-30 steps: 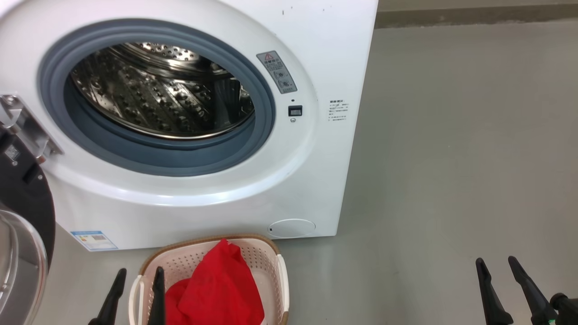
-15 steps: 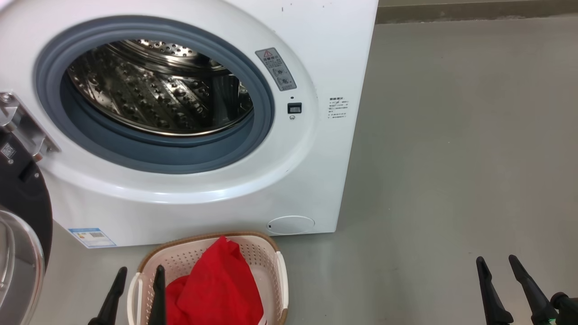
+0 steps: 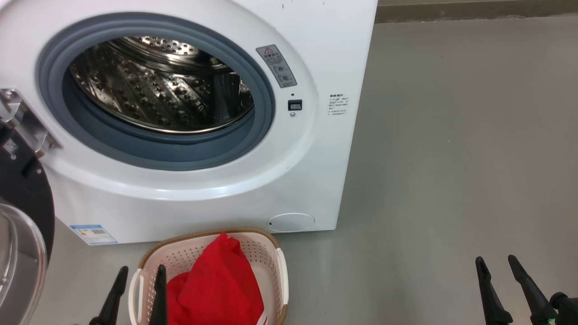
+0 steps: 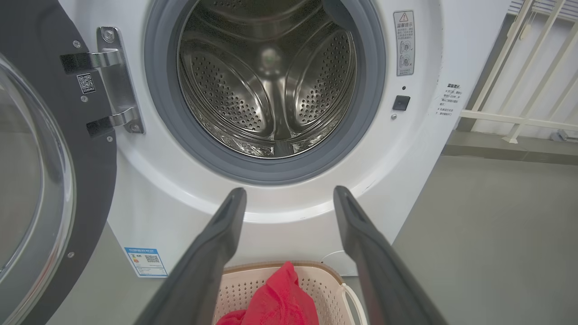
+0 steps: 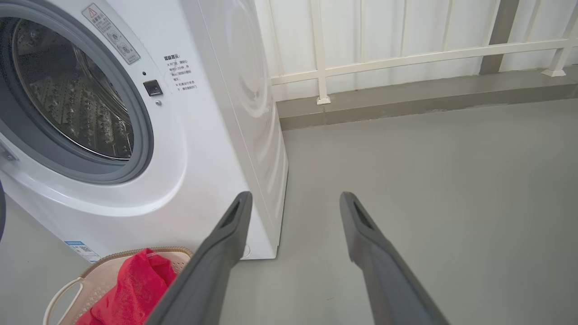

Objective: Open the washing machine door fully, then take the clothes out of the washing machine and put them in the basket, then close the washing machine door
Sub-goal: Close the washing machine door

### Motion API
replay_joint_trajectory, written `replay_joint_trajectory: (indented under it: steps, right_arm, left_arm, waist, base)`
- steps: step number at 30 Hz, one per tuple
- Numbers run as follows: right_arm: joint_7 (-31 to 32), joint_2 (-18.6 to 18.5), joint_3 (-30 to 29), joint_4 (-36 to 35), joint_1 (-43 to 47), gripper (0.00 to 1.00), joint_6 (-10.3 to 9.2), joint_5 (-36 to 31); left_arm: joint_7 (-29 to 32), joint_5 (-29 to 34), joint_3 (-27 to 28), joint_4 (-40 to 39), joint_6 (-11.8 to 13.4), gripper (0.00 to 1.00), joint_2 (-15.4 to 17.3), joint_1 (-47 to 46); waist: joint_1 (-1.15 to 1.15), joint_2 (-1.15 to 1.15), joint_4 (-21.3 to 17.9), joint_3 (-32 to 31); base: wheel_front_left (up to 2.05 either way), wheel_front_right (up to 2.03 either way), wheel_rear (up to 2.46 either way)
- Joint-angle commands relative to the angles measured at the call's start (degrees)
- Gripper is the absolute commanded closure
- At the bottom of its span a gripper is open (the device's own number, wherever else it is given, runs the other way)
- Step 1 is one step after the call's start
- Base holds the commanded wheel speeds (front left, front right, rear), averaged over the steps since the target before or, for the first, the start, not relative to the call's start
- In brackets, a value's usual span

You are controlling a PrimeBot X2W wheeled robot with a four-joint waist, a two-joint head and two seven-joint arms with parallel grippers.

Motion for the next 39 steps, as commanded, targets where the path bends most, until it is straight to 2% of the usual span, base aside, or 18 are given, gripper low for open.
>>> replay_joint_trajectory:
  steps: [1,17,31,39]
  right_arm:
    - [-0.37,-1.12,0.95,-1.35,-1.58,0.00,0.36,-0.57]
    - [-0.37,-1.07,1.28,-1.29,-0.91,0.00,0.36,-0.53]
    - [-0.37,-0.99,1.32,-1.38,-1.06,0.00,0.36,-0.61]
    - [-0.37,-1.38,2.43,-1.44,-1.74,0.00,0.36,-0.77]
  left_arm:
    - [-0.29,0.19,1.59,-1.36,0.35,0.00,0.63,-1.61]
    - [-0.29,-0.06,1.54,-1.65,-0.03,0.00,0.63,-0.67]
    - [-0.29,0.18,1.11,-1.45,0.57,0.00,0.63,-1.04]
    - [-0.29,-1.61,-0.21,-0.67,2.03,0.00,0.63,-1.70]
  waist:
    - [0.00,0.00,0.03,-0.06]
    - [0.00,0.00,0.30,-0.69]
    - [0.00,0.00,0.68,-0.37]
    - [0.00,0.00,4.06,0.02]
  base:
    - [-1.13,1.13,0.00]
    - [-1.32,1.32,0.00]
    - [-0.09,0.09,0.00]
    - [0.00,0.00,0.00]
